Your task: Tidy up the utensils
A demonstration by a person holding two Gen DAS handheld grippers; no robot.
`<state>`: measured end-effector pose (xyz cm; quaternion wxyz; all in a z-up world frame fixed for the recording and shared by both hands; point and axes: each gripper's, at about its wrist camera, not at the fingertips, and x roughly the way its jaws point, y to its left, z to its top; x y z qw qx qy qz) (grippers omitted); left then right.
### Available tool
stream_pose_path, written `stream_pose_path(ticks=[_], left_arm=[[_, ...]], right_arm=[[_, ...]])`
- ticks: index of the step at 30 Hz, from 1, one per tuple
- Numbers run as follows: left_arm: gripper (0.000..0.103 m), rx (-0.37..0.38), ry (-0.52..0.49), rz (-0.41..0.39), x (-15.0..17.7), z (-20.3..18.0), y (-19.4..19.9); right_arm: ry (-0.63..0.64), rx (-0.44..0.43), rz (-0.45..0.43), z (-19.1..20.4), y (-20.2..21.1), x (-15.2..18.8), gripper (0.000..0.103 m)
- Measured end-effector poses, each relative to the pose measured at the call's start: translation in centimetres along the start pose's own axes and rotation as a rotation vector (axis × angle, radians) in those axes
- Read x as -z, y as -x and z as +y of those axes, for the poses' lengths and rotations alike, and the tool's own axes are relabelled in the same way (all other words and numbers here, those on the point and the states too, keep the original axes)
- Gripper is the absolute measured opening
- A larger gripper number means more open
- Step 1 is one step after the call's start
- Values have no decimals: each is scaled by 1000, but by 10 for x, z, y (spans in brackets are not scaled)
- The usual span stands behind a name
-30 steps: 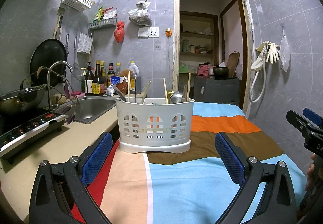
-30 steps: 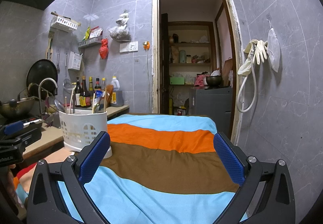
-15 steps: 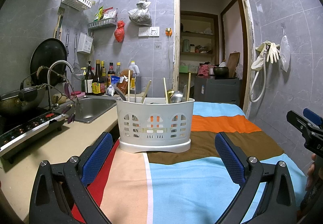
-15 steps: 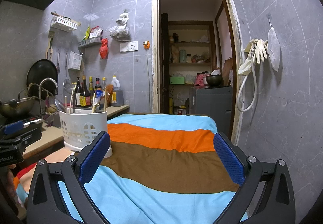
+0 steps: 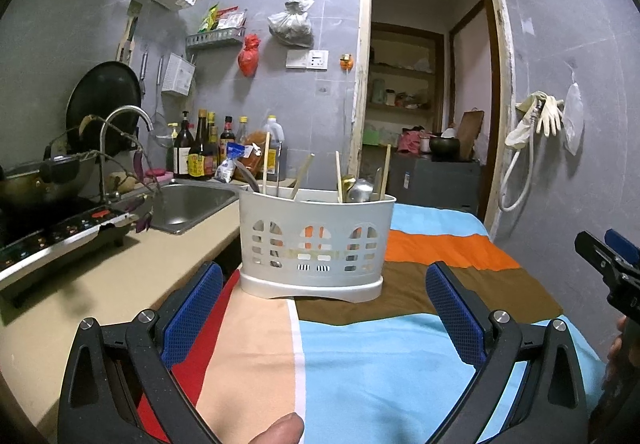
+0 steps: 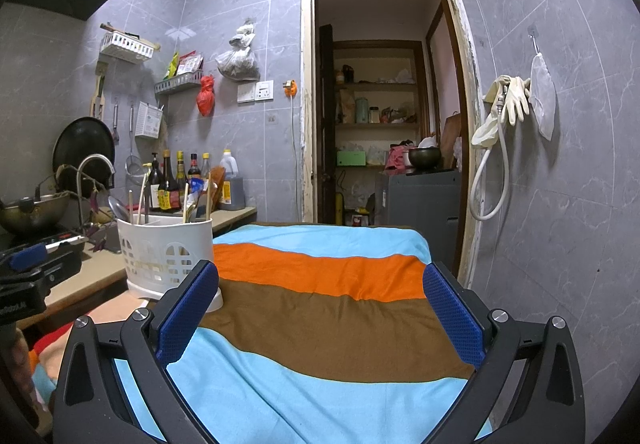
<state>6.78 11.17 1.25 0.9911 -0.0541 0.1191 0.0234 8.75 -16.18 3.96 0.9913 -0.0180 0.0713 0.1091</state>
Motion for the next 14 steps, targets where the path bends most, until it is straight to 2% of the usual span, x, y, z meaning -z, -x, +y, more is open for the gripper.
stream_pose_path(ticks=[14], left_arm=[[100, -10, -6, 7, -6, -5, -2]], right_arm=[[0, -2, 3, 0, 1, 1, 103]])
